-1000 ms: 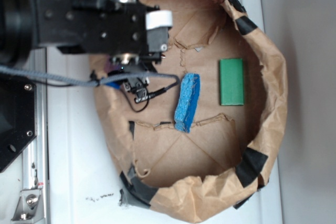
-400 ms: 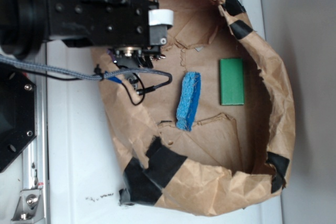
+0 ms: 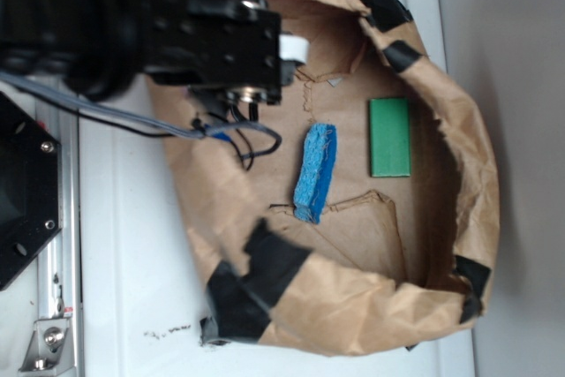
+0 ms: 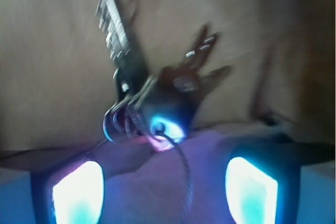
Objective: Grab the silver keys.
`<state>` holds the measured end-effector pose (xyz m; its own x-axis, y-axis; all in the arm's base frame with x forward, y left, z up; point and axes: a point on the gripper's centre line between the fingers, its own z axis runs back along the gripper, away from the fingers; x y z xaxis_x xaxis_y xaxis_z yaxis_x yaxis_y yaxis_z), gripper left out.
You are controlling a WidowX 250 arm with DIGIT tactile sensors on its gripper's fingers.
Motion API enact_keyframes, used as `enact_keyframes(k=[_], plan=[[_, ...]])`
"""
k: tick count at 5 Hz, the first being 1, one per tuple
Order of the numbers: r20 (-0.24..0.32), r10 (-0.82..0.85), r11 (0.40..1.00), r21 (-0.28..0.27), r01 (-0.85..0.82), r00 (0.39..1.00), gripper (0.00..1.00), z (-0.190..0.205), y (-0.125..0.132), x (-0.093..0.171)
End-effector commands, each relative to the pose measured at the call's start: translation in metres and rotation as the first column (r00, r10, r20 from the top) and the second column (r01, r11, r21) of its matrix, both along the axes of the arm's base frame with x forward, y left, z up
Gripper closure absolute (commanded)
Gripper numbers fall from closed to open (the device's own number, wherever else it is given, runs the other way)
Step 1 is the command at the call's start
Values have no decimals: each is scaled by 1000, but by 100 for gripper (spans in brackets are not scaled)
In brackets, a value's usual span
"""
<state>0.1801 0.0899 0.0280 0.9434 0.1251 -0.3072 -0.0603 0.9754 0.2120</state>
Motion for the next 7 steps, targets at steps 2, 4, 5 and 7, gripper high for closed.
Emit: enact_keyframes(k=[2, 4, 5, 7], plan=[[67, 61, 998, -7, -61, 996, 100, 9, 6, 13], [103, 75, 997, 4, -76, 992, 100, 11, 5, 18], [121, 73, 997, 17, -75, 990, 100, 12, 4, 18], [149, 89, 996, -4, -89, 985, 100, 29, 0, 21]])
